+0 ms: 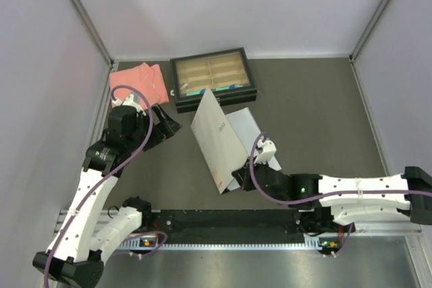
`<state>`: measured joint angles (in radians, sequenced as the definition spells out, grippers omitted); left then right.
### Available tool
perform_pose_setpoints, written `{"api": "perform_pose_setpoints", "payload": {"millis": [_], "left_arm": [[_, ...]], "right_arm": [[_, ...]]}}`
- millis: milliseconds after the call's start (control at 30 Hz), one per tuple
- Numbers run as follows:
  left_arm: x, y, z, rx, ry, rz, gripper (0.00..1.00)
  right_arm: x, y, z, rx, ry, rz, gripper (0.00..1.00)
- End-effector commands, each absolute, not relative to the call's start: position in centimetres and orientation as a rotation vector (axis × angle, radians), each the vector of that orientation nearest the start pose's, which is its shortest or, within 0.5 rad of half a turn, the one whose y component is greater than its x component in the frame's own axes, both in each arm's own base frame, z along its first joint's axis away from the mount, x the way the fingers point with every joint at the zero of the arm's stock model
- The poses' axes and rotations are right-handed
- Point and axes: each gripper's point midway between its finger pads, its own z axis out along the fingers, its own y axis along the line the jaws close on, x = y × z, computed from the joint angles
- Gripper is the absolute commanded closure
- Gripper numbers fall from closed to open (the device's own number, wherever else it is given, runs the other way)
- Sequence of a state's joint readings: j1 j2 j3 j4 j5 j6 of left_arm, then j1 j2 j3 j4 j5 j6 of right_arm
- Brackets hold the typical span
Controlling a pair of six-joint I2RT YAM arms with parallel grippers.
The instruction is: Put the files into the folder
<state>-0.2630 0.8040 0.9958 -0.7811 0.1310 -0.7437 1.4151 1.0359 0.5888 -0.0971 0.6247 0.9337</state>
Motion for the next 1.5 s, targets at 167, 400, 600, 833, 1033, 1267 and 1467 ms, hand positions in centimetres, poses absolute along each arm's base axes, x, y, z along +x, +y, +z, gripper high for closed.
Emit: {"api": "perform_pose_setpoints", "payload": {"millis": [167, 400, 600, 833, 1033, 1267, 1467], "left_arm": [[23.8, -13.3, 23.1, -0.386, 2.219, -0.804, 0.02], [23.4, -16.3, 20.1, -0.332, 2.303, -0.989, 0.02], [23.4, -21.7, 17.5, -0.220, 2.397, -1.167, 0.06], [26.0, -27.4, 13.2, -0.142, 2.451, -1.202, 0.17], [27.5, -27.8, 6.3, -0.187, 2.605, -1.094, 0.23], [27.1, -26.8, 3.6, -0.190, 2.657, -1.011, 0.24], [27.2, -26.2, 4.5, -0.141, 2.645, -0.958, 0.22]], "right_arm": [[10.6, 23.8, 6.9, 0.137, 2.401, 0.886, 1.00], [11.6, 20.7, 4.2, 0.195, 2.458, 0.709, 1.00], [11.7, 17.6, 1.1, 0.213, 2.550, 0.421, 0.88], [11.2, 16.4, 0.1, 0.188, 2.629, 0.257, 0.57], [11.9, 15.9, 3.7, 0.047, 2.607, 0.176, 0.38], [15.0, 19.9, 9.9, -0.166, 2.480, 0.283, 0.18], [18.0, 24.0, 10.5, -0.280, 2.496, 0.354, 0.16]]}}
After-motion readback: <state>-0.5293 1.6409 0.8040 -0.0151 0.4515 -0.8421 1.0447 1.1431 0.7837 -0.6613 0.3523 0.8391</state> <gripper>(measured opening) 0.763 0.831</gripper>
